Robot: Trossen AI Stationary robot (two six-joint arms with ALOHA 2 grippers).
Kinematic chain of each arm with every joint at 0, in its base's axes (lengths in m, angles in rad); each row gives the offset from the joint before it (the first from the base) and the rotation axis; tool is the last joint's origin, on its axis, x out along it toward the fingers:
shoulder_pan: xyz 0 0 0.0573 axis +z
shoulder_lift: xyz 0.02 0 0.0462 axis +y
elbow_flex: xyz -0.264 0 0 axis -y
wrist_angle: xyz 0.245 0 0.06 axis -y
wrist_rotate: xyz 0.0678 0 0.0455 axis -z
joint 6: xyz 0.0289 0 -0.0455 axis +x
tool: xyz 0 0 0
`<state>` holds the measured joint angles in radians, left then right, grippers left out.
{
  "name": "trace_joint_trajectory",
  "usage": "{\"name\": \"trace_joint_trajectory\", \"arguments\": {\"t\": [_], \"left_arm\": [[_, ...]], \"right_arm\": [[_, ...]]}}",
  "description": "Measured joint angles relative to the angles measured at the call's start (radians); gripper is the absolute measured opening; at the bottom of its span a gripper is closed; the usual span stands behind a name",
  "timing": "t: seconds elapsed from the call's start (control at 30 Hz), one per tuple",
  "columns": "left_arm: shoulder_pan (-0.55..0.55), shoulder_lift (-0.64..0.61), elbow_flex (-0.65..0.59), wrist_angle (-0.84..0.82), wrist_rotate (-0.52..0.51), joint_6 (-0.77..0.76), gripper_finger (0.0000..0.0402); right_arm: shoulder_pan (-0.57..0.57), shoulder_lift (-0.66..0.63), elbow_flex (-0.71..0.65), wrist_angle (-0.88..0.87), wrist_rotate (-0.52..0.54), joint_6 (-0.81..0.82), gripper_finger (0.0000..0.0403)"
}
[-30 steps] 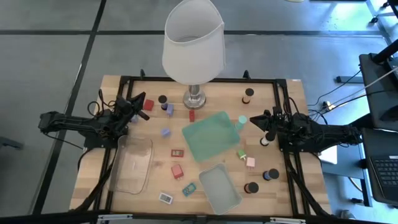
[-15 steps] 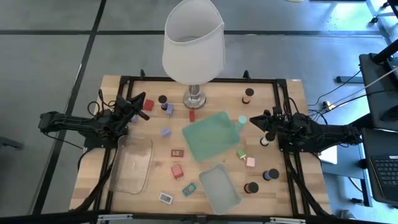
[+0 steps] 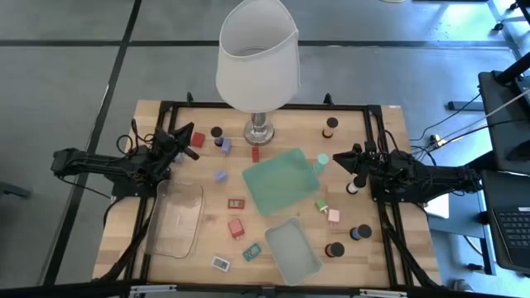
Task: Pick & Place Office items
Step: Put the orange hourglass into the green bin
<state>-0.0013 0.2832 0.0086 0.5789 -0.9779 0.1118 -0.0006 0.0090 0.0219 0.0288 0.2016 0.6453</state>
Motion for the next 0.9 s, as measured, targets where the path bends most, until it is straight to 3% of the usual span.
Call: {"name": "trace_joint_trajectory", "arguments": {"t": [0.17, 0.4, 0.6, 0.9], "left_arm": [[0.0, 0.0, 0.0, -0.033, -0.034, 0.134, 0.0012], [0.0, 0.0, 0.0, -0.12, -0.025, 0.144, 0.0012], [-0.005, 0.0, 0.0, -0.208, -0.12, -0.087, 0.001], [-0.005, 0.0, 0.0, -0.369, 0.079, -0.178, 0.0012]], "right_arm": [[0.0, 0.0, 0.0, 0.0, 0.0, -0.002, 0.0064], [0.0, 0.0, 0.0, 0.0, 0.012, -0.036, 0.0064], [0.0, 0.0, 0.0, 0.008, 0.05, -0.191, 0.0064], [0.0, 0.0, 0.0, 0.012, 0.048, -0.129, 0.0064]]}}
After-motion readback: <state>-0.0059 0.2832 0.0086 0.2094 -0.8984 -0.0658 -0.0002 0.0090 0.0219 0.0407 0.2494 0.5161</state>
